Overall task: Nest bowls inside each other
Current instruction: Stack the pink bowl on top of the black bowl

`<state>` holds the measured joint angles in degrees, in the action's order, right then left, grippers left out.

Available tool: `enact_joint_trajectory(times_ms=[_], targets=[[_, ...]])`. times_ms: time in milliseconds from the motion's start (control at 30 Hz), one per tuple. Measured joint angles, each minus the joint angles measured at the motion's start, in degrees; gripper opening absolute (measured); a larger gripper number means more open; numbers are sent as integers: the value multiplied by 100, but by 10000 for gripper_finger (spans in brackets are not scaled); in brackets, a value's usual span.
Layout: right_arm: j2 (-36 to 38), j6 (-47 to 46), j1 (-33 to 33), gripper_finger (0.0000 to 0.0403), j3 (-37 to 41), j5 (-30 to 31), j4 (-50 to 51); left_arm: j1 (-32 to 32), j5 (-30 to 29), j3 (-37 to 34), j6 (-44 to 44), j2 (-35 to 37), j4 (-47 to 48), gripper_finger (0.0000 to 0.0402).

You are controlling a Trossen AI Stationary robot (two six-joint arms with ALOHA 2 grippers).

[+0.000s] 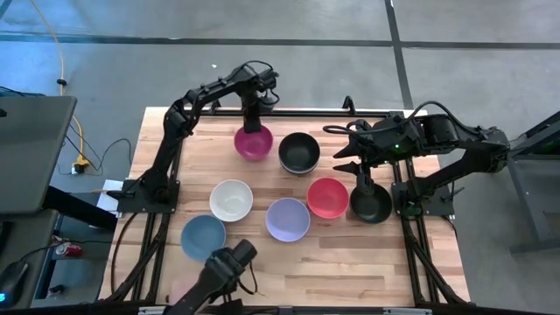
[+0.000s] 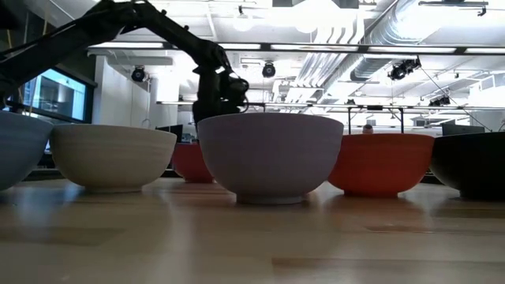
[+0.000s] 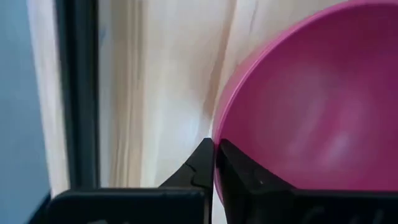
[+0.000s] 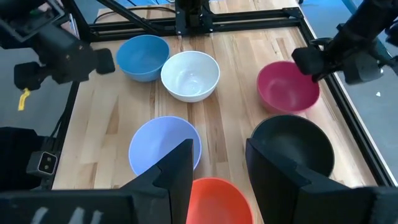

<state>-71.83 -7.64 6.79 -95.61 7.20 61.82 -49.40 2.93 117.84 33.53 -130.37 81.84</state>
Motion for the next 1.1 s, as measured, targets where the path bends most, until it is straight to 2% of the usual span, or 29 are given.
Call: enact_joint_trajectory(times_ms=[167,500,833,1100], targets=[[0,8,0,140,-1,73,0,-231,-31,390,-178,9,488,1],[0,61,-2,140,2,297,-1,-71,656,1723,-320,39,778,0],[-5,28,-2,140,1,302,0,108,929,1713,-735,424,815,0],[-70,-28,0,140,2,280,48,459,1501,1716,-1026,653,461,0]])
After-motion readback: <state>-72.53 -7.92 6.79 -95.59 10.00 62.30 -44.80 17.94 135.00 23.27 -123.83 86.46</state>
